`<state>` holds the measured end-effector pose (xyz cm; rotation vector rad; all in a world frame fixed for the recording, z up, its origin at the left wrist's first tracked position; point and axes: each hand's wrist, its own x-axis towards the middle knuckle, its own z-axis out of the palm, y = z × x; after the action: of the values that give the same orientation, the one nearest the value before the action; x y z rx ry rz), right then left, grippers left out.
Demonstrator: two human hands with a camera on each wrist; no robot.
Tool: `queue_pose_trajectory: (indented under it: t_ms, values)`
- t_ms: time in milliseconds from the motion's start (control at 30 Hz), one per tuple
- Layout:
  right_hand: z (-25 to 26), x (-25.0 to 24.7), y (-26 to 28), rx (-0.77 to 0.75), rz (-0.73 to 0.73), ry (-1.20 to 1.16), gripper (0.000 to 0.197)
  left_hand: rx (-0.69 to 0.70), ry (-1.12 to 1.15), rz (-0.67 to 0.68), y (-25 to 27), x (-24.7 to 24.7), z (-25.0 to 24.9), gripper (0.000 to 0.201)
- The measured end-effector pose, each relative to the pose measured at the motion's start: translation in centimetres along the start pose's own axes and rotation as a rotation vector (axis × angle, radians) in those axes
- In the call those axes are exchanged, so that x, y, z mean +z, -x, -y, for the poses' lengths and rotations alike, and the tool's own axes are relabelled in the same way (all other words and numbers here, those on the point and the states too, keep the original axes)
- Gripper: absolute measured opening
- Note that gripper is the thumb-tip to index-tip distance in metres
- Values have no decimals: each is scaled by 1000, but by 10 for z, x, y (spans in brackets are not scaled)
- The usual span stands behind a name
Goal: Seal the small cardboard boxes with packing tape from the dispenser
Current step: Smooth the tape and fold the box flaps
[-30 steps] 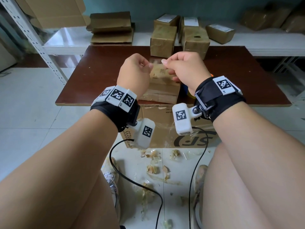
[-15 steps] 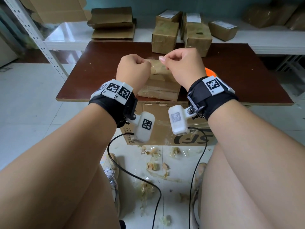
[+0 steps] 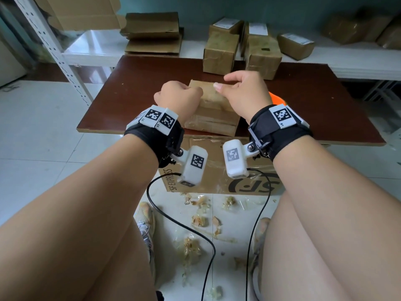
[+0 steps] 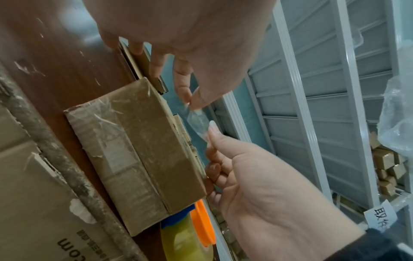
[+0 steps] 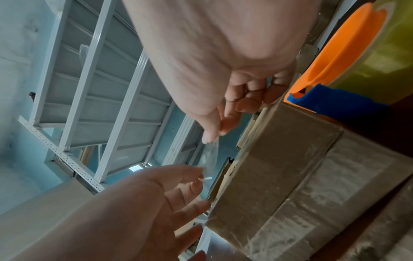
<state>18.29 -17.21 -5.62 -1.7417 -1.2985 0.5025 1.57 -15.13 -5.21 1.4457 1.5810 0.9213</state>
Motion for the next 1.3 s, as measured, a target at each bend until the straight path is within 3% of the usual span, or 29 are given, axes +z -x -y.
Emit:
queue_pose_trajectory:
  t_ms: [67, 300, 533, 767, 867, 967, 1067, 1133, 1233, 1300]
  values:
    - [-2, 2, -2, 30, -4, 19, 42, -26, -9, 3, -2, 2, 4, 30]
    - [-5, 6, -5, 3, -35, 93, 31, -29, -27, 0, -10, 11, 7, 31]
    - [-11, 14, -7, -31, -84, 120, 25, 56, -13, -3, -19, 18, 15, 25]
    - [-11, 18, -7, -64, -99, 235, 22, 26, -47, -39, -24, 25, 16, 24]
    - [-9, 18, -5, -70, -94, 284, 20, 21, -43, -65, -25, 25, 16, 15]
    - [-9, 20, -3, -61, -115, 309, 23, -10, 20, -120, -26, 23, 19, 37]
    - [-11, 19, -4, 20, -191, 284, 51, -146, 114, -77, -24, 22, 19, 54]
    - [-11, 15, -5, 120, -133, 208, 62, -184, 176, -25, -20, 21, 17, 45]
    - [-8, 5, -2, 120, -128, 54, 34, -155, 249, -2, -11, 18, 14, 25]
    - [-1, -3, 2, 78, -201, -38, 33, -94, 325, -35, -4, 15, 9, 23]
